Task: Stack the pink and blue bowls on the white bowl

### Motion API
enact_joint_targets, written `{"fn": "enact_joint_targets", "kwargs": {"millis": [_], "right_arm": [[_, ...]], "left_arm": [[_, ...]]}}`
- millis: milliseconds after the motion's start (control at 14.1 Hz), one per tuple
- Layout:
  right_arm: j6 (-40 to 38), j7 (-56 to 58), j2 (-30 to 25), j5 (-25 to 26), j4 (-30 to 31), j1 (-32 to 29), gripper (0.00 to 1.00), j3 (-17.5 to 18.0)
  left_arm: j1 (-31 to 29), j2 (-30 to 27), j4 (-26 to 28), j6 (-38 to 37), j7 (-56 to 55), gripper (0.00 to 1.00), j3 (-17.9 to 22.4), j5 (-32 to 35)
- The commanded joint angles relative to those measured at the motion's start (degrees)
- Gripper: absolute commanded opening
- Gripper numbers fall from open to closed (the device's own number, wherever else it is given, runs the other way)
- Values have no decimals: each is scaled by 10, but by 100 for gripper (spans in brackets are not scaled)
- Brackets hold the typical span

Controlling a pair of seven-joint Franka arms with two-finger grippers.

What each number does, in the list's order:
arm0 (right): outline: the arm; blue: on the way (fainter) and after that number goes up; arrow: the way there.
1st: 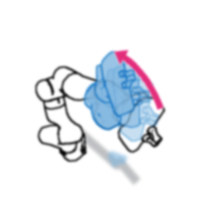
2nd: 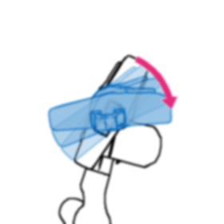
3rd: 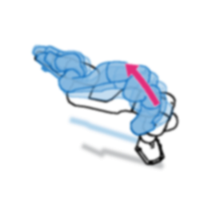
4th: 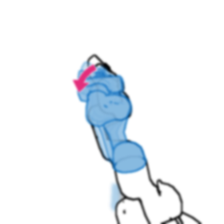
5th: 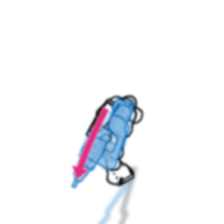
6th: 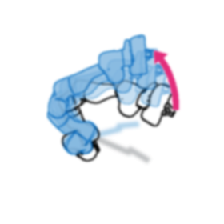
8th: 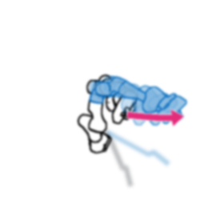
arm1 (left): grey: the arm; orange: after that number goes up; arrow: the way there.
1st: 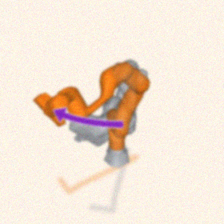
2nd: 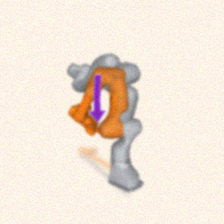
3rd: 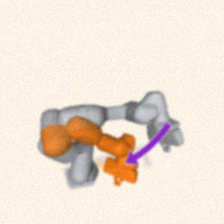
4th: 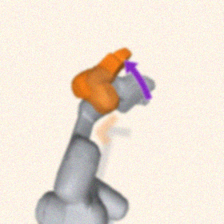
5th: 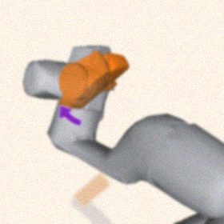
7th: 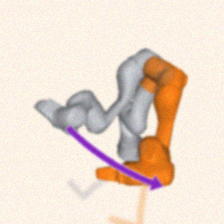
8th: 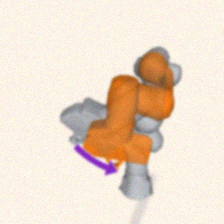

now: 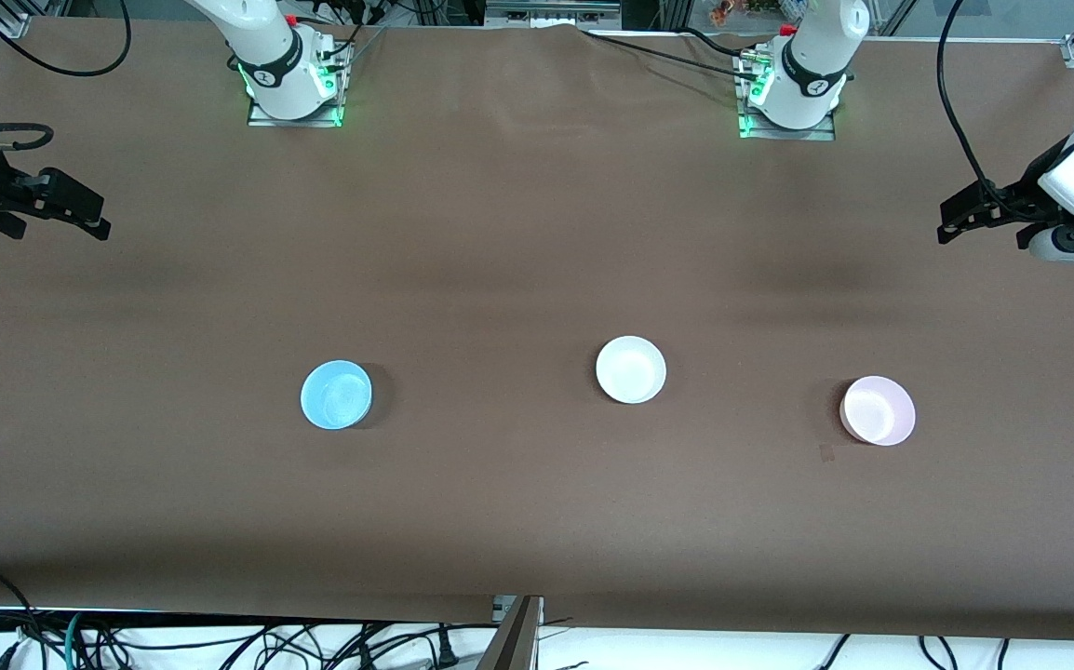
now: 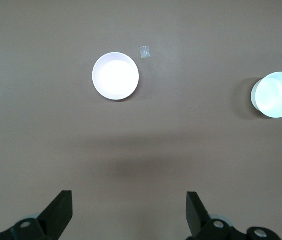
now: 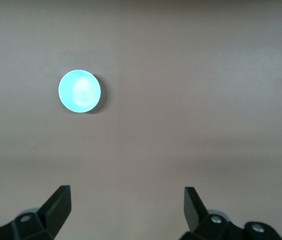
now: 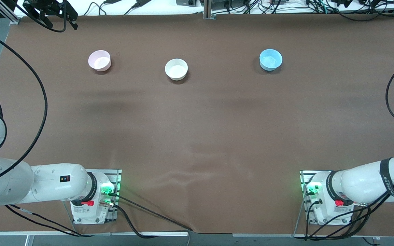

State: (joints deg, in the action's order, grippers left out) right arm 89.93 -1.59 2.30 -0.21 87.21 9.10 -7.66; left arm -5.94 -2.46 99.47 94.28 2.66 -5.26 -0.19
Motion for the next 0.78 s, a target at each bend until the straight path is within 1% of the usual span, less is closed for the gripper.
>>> {"fn": "enact_joint_targets", "kwargs": {"millis": [0, 708], "right_arm": [[-9, -3, 1, -7, -8, -3, 100, 2], [-10, 1, 1, 2, -8, 2, 100, 5]], "left_arm": [[4, 10, -21, -15, -4, 100, 2, 2], [4, 13, -23, -16, -5, 100, 2, 2]]}}
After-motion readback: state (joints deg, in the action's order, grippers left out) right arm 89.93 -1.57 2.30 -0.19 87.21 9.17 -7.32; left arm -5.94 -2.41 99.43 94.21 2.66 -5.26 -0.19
